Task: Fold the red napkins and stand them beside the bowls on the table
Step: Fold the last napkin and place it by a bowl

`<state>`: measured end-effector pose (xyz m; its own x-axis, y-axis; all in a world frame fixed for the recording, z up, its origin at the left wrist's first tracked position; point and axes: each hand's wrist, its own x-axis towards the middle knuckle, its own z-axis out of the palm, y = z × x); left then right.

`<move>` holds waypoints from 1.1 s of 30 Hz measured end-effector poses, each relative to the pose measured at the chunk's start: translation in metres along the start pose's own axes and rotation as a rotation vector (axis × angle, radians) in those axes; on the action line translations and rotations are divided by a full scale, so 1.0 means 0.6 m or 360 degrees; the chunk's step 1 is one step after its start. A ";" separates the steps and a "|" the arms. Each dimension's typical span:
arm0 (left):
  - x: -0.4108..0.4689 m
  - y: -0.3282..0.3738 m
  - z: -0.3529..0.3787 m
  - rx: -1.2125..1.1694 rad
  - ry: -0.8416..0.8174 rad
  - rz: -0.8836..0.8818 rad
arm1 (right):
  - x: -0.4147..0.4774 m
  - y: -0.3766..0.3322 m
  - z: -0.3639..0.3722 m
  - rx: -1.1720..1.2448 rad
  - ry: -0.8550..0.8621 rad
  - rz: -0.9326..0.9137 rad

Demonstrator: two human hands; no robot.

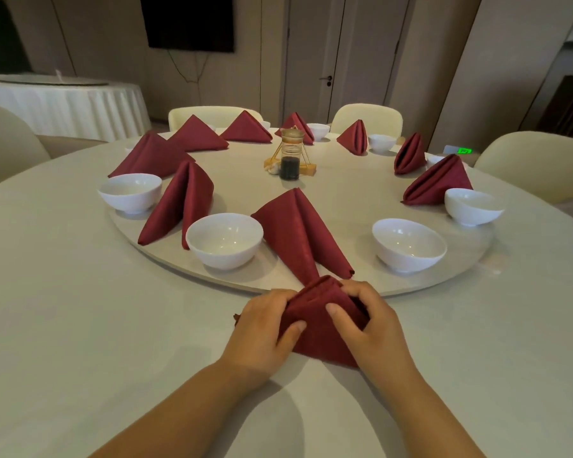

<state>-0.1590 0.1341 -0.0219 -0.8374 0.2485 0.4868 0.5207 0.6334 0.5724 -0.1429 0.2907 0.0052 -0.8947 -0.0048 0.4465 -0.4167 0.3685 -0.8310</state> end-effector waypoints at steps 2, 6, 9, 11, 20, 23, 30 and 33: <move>-0.002 -0.010 0.003 -0.0096 -0.0034 0.0057 | 0.000 0.007 -0.002 -0.0028 -0.0013 -0.0045; -0.005 -0.014 -0.008 -0.0168 -0.0016 -0.0071 | 0.000 0.011 -0.006 -0.0026 0.0035 -0.0117; 0.000 -0.023 -0.016 -0.0116 -0.0128 -0.0310 | 0.002 0.013 -0.012 -0.0019 0.0113 -0.0161; 0.003 -0.031 -0.018 -0.0015 -0.0186 -0.0345 | 0.005 0.015 -0.016 0.0018 0.0168 -0.0142; 0.009 -0.024 -0.030 0.0111 -0.0205 -0.0339 | 0.003 0.013 -0.021 0.0135 0.0023 -0.0086; 0.010 -0.027 -0.032 0.0133 -0.0161 -0.0356 | 0.005 0.010 -0.032 0.0210 0.0086 -0.0045; 0.009 -0.042 -0.037 0.0262 -0.0062 -0.0435 | 0.004 0.011 -0.044 0.0241 0.0142 -0.0009; 0.007 -0.052 -0.042 0.0337 -0.0014 -0.0493 | 0.004 0.011 -0.042 0.0210 0.0134 -0.0020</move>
<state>-0.1747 0.0965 -0.0209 -0.9518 0.0272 0.3055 0.1973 0.8170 0.5418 -0.1439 0.3163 0.0092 -0.8749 0.0711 0.4790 -0.4505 0.2434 -0.8590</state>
